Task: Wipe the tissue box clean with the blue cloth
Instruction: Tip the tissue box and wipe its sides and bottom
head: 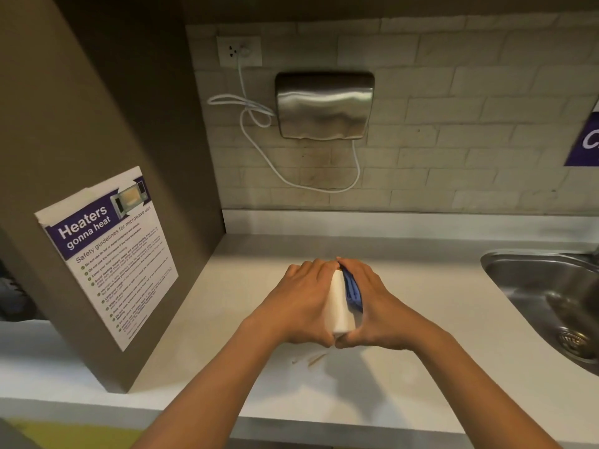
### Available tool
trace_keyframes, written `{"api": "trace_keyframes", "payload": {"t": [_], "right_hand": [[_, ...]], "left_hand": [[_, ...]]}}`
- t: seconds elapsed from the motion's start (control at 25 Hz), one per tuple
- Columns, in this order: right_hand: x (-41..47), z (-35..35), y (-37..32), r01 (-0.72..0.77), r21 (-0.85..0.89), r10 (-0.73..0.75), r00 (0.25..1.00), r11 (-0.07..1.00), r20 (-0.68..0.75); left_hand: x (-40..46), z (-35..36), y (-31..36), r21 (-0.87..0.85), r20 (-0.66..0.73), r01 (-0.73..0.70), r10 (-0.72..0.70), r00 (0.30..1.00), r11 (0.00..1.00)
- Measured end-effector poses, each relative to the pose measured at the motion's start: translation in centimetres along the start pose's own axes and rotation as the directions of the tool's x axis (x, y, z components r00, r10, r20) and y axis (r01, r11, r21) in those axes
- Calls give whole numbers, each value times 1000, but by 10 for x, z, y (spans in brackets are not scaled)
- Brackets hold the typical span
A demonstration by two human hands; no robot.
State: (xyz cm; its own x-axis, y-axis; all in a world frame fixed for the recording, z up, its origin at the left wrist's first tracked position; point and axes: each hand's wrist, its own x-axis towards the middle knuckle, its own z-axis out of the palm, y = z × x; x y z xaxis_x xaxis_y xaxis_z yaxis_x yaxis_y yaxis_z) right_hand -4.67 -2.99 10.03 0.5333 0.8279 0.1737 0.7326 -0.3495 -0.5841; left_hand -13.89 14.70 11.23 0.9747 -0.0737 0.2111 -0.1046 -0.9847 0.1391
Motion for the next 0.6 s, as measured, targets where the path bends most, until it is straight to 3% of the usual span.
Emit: {"api": "trace_keyframes", "payload": {"t": [0.16, 0.4, 0.6], "right_hand": [[-7, -3, 4, 16, 8, -16, 999, 1000, -43], [-9, -5, 5, 25, 55, -23, 999, 998, -45], [-7, -6, 17, -4, 238, 16, 999, 971, -50]], "left_hand": [[1, 3, 8, -60, -34, -34, 32, 999, 998], [-21, -1, -23, -58, -37, 43, -45, 998, 997], [-34, 6, -47, -302, -11, 100, -108, 994, 948]]}}
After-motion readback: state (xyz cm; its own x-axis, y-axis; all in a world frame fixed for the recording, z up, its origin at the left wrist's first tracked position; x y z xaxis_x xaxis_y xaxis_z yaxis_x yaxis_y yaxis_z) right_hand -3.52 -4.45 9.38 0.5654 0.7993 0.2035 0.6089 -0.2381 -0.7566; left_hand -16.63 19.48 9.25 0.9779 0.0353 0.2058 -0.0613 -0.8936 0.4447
